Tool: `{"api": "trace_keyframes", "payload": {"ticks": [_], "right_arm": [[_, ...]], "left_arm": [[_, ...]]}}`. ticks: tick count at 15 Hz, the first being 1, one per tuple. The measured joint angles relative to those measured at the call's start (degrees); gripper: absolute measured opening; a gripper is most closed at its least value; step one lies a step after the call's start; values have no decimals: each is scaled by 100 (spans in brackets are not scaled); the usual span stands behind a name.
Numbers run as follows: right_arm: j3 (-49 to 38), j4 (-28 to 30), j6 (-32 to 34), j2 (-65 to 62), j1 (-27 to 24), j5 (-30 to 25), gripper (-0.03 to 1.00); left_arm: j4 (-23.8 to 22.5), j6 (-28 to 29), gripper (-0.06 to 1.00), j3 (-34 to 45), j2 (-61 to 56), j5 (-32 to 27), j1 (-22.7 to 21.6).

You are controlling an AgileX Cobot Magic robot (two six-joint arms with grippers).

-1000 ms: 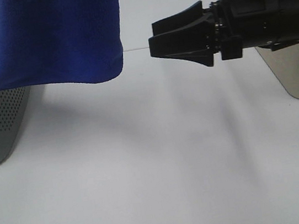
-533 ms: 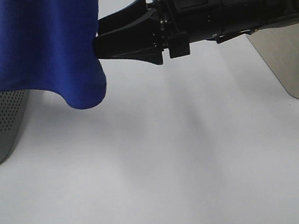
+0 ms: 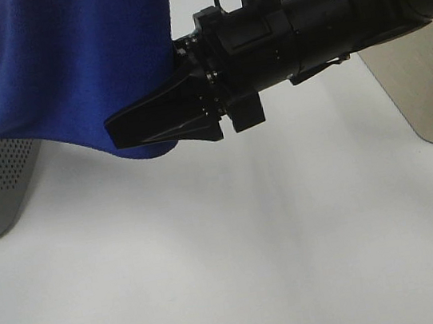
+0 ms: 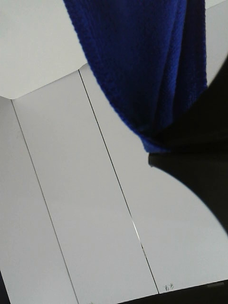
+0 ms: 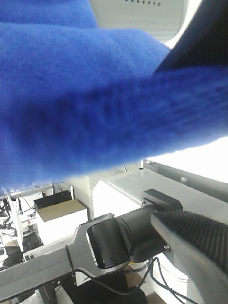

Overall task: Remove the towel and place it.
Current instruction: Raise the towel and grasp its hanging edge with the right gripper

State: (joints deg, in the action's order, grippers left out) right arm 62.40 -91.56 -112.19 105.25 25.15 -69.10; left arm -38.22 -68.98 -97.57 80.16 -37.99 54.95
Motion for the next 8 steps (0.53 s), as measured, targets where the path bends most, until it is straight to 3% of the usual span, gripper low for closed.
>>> {"api": "trace_keyframes", "payload": {"ticks": [2,8], "right_arm": [[0,143,126,-103,0,0,65],[11,510,550,-384,0,-6,37]], "left_arm": [[-23,0,0,0,0,-132,0],[-80,40,0,0,0,-275,0]]}}
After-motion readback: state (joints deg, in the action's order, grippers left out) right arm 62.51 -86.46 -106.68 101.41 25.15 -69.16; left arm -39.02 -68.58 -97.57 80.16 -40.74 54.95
